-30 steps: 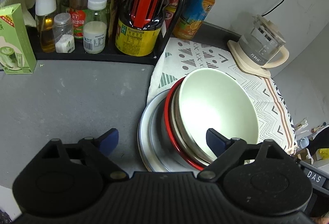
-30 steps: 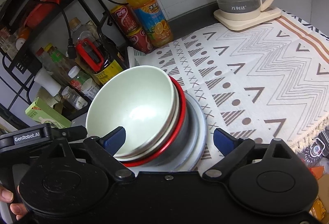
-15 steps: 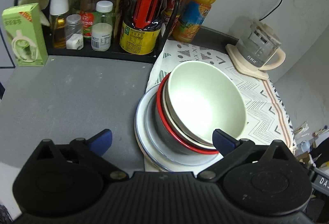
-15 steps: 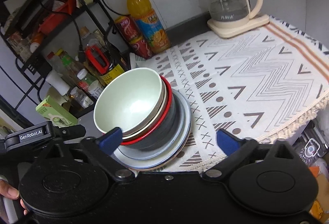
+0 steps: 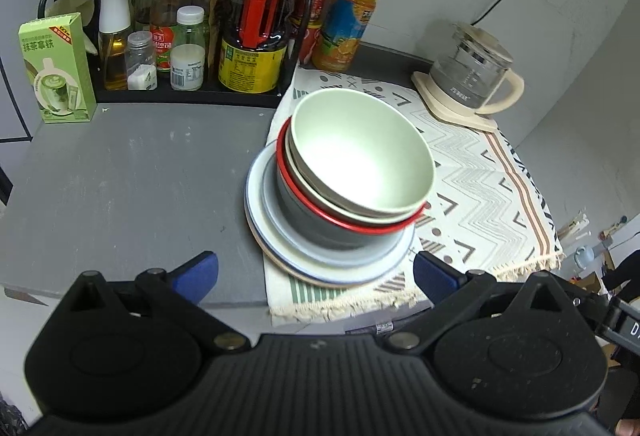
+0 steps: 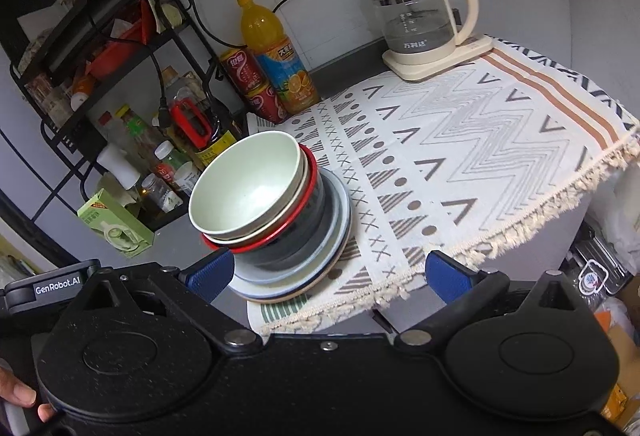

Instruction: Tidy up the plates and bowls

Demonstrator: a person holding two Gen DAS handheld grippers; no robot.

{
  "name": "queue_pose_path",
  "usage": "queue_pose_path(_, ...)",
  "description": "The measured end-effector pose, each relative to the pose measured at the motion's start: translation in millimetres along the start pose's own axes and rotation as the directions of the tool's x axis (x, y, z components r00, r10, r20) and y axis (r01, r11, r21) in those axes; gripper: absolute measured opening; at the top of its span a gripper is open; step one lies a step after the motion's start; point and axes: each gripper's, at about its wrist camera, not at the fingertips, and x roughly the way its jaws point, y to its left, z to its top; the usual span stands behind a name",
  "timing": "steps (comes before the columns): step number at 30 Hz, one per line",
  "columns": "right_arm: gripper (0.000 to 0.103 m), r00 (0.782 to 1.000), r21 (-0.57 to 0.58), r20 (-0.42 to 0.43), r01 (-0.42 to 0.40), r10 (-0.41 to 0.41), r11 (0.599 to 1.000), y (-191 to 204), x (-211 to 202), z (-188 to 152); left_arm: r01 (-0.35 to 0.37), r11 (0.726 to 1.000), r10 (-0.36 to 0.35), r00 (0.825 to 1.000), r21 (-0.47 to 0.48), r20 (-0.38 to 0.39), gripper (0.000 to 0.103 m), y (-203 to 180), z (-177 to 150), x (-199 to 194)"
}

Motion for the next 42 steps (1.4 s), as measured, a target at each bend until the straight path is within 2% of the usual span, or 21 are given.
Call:
queue_pose_path(14, 0.103, 0.999, 0.001, 0.048, 0.002, -0.002, 1.000, -5, -44, -18, -0.011, 0.999, 0.010, 0.999, 0.033, 0.033, 0.103, -11, -29, -39)
queue_pose_path(32, 0.103, 0.985, -0.057, 0.130, 0.119, -0.111, 0.991, 3, -94, -55, 0.009, 0.994, -0.017, 0.998, 0.110, 0.068, 0.103, -19, -70, -74)
queue_pose_path(42, 0.103, 0.983, -0.056, 0.137, 0.129, -0.120, 0.990, 4, -108, -71, 0.008, 0.989, -0.018, 0.998, 0.149, 0.067, 0.103, -23, -87, -87)
